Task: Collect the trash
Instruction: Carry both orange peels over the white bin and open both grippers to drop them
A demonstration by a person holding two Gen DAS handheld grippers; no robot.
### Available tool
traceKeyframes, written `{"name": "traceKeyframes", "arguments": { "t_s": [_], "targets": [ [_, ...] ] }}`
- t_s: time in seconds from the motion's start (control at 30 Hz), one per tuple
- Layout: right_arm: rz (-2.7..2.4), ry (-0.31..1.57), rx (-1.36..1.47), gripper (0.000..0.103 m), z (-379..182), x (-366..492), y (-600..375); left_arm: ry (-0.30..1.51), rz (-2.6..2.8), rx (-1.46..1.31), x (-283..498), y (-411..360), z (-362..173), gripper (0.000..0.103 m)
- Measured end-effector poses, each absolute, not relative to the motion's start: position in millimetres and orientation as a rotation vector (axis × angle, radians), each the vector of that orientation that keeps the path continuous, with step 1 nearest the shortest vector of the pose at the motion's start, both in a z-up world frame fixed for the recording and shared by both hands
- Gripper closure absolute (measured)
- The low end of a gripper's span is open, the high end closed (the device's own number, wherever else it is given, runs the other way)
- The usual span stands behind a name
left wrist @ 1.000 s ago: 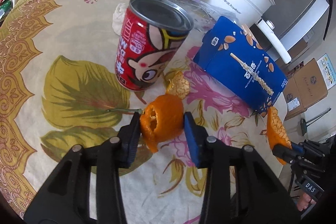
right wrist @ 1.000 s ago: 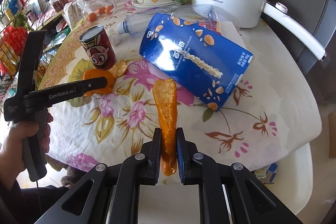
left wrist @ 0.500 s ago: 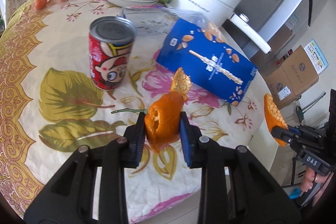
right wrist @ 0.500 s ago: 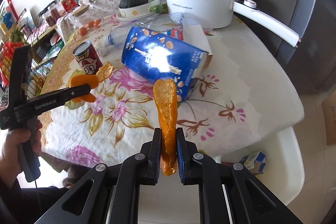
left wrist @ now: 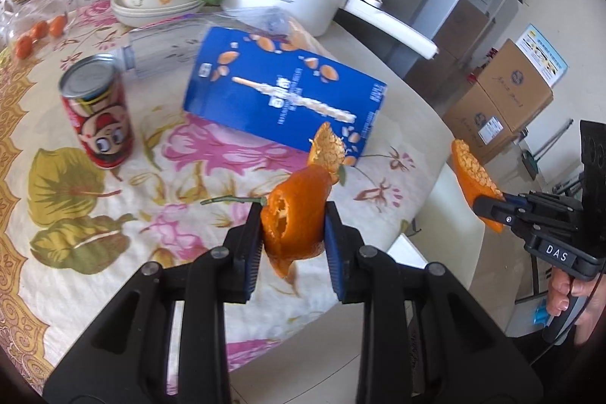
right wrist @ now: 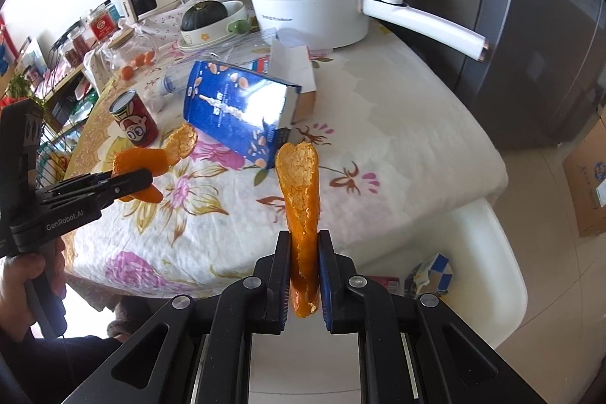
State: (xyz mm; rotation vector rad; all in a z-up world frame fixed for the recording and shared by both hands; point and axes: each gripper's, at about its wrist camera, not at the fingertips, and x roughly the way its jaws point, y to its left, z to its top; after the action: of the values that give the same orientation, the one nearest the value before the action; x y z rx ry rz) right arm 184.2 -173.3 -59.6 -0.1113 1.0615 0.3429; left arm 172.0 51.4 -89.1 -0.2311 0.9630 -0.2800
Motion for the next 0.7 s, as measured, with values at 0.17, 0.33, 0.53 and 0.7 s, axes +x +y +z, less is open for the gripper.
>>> {"name": "traceKeyframes", "arguments": {
  "t_s": [0.17,0.33,0.53,0.7],
  "targets": [
    [0.305,1.066,-0.095,0.089,-59.2,179.9,-198.2,0.969,-0.323,-0.213,173.3,20.4,-89.3,0.071],
    [0.265,1.079,-0.082,0.089,-62.3,175.7,-225.6,0.970,-0.373,-0.195,171.8,-10.4,-89.1,0.071],
    [0.210,1.097,-0.062,0.089,-68.2,167.8,-265.0,0.986,-0.440,-0.172,172.6,-55.0,-96.7,0.071],
    [0.164,1.112,-0.047,0.089,-74.4,158.7,-301.1,1.009,-0.490,-0.155,175.8,-96.0,-109.0,0.071]
  ]
}}
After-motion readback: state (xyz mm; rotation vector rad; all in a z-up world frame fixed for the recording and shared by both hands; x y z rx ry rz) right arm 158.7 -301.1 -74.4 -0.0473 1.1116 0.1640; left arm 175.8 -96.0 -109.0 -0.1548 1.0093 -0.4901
